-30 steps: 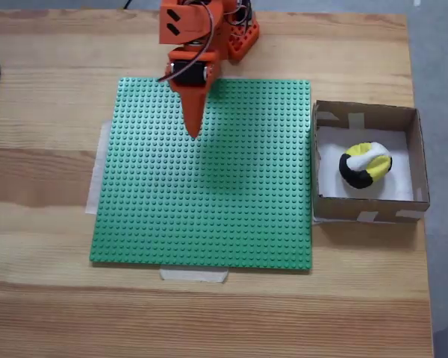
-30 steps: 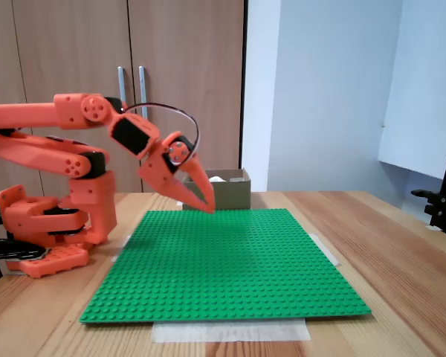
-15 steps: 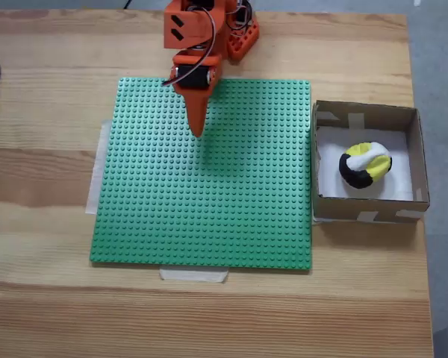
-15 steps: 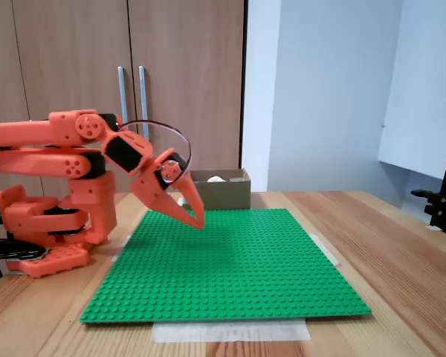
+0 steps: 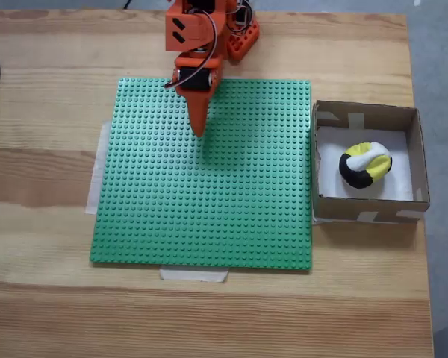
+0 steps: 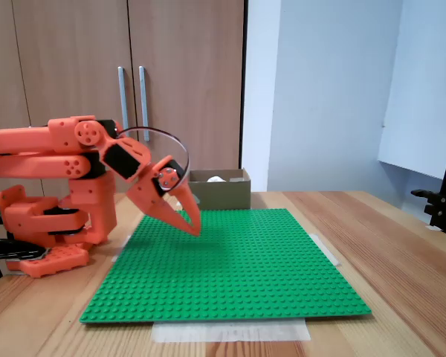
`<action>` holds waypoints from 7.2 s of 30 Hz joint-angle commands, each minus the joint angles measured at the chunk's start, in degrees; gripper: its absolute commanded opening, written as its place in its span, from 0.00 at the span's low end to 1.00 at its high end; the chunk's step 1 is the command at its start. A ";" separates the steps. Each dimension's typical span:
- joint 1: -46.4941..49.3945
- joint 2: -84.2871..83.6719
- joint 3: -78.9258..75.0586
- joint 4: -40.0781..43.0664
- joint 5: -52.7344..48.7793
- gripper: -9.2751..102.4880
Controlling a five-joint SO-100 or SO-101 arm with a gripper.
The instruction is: Pick the ball and put it in the box.
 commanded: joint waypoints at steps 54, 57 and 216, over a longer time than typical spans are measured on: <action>1.14 0.88 9.76 -7.47 -4.92 0.08; 1.14 0.88 9.93 -8.09 -4.83 0.08; 0.62 0.88 10.11 -8.53 -5.45 0.08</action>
